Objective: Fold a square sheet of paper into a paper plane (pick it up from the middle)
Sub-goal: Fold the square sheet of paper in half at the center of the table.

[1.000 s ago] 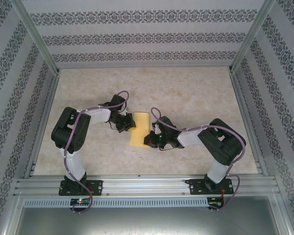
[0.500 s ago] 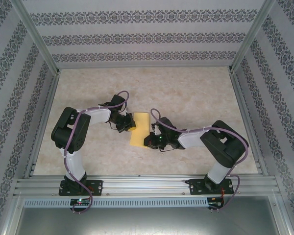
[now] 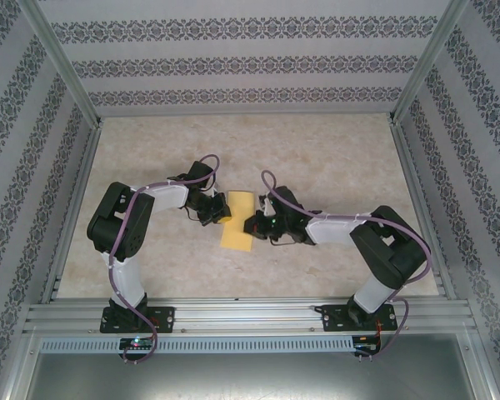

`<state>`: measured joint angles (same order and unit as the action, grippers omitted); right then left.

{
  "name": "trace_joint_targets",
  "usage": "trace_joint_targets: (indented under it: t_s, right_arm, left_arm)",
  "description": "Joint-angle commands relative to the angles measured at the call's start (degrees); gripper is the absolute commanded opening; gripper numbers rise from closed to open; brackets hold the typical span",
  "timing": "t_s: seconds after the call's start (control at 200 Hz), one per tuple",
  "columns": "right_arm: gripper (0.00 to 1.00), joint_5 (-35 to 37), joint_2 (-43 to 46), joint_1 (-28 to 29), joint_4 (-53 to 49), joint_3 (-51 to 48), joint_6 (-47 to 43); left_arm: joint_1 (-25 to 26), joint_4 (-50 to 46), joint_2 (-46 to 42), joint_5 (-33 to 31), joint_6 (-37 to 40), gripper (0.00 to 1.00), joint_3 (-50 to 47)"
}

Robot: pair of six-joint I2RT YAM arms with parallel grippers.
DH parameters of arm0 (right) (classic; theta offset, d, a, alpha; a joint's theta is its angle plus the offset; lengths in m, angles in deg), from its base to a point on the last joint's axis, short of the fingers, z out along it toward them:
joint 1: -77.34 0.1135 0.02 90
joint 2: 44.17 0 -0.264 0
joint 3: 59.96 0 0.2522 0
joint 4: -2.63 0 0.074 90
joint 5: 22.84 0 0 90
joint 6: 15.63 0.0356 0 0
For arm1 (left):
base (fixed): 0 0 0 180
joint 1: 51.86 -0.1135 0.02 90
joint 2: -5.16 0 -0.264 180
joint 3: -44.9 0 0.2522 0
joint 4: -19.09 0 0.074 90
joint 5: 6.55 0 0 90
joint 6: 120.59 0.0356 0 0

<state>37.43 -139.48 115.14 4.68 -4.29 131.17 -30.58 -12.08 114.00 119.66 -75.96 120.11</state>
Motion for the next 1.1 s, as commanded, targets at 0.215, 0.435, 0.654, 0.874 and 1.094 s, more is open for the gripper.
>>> trace_joint_targets:
  t_s: [0.215, 0.435, 0.654, 0.874, 1.094]
  right_arm:
    - [0.05, 0.53, -7.73, -1.90, 5.32, -1.94, -0.54]
    - [0.05, 0.92, -10.22, -2.45, 5.59, -3.76, 0.36]
    - [0.06, 0.43, -2.17, -3.01, 0.44, 0.51, -2.46]
    - [0.07, -1.11, -5.17, -4.57, 0.15, 3.77, -3.63]
    - [0.07, 1.68, -9.01, -5.10, -1.11, 2.91, -4.53]
  left_arm:
    - [0.72, -5.62, 2.15, -3.38, 1.25, 0.00, -0.28]
    - [0.69, -5.68, 2.26, -3.40, 1.23, 0.00, -0.23]
    - [0.73, -6.14, 2.22, -3.66, 1.43, 0.00, -0.04]
    - [0.65, -6.23, 2.09, -3.72, 1.47, 0.00, -0.10]
    - [0.69, -6.23, 2.08, -3.86, 1.58, 0.00, -0.15]
